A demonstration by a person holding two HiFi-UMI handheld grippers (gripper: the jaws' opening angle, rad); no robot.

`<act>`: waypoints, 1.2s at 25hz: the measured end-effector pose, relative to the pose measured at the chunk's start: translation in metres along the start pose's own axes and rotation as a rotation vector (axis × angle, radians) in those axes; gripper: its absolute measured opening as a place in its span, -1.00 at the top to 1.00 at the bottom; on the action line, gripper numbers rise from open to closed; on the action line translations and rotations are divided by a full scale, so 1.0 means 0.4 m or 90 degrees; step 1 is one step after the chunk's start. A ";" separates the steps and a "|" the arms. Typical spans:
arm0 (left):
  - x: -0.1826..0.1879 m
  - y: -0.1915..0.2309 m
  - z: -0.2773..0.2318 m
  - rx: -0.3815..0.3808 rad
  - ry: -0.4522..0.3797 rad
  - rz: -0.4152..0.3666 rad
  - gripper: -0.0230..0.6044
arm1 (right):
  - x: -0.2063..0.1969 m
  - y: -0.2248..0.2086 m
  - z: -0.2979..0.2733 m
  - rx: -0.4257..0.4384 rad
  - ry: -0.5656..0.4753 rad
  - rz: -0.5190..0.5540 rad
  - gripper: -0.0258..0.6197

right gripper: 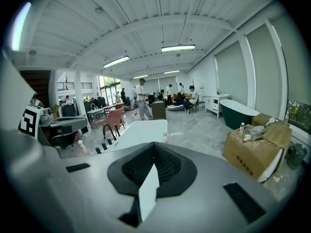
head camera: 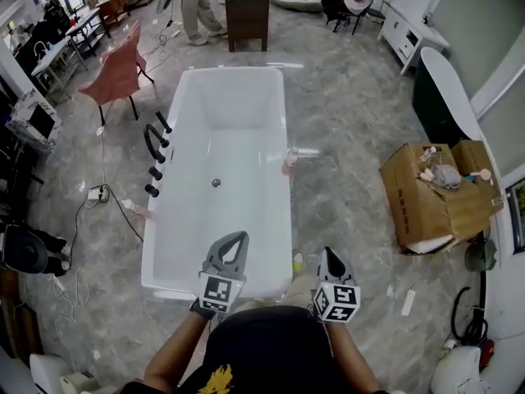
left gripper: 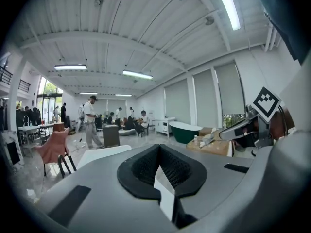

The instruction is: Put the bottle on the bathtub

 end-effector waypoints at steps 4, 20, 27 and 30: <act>0.026 0.007 0.015 0.009 -0.013 -0.008 0.87 | 0.023 0.009 0.009 0.004 -0.021 0.011 0.92; -0.009 0.014 0.077 0.021 0.004 -0.009 0.87 | 0.022 0.094 -0.015 0.058 -0.010 0.054 0.92; -0.025 0.018 0.067 0.024 0.006 0.035 0.87 | 0.017 0.111 -0.034 0.059 0.005 0.062 0.92; -0.034 0.027 0.052 0.022 -0.002 0.029 0.87 | 0.017 0.149 -0.038 0.073 0.000 0.098 0.92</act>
Point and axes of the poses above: the fingertips, and each gripper's own axes: z backward along the fingers, y to its left, x out of its top, the point moved 5 cm from there along z, backward along the fingers, and after that the axes turned 3 degrees about x, right-handed, at the moved point
